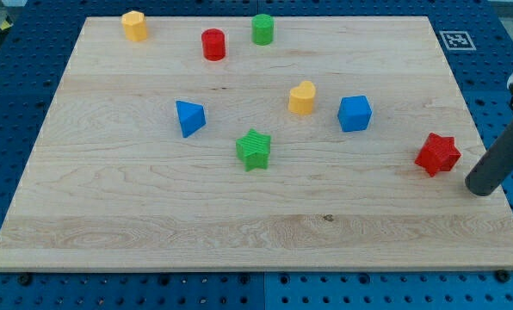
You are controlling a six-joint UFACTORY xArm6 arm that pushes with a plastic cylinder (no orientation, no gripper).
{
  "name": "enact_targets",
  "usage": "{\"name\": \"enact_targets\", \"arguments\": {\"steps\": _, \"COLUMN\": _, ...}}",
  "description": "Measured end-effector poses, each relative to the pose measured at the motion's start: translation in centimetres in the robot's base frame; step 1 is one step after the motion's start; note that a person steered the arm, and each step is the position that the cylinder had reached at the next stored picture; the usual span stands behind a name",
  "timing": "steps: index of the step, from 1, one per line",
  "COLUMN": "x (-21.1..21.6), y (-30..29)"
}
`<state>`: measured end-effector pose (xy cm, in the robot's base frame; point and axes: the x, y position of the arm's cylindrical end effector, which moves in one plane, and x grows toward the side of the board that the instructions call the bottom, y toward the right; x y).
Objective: Slide the red star to the top right
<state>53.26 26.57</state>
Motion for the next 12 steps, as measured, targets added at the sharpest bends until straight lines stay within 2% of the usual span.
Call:
{"name": "enact_targets", "arguments": {"steps": 3, "x": -0.5, "y": -2.1}}
{"name": "enact_targets", "arguments": {"steps": 5, "x": -3.3, "y": -3.3}}
{"name": "enact_targets", "arguments": {"steps": 8, "x": -3.3, "y": -6.9}}
{"name": "enact_targets", "arguments": {"steps": 12, "x": -7.8, "y": -5.2}}
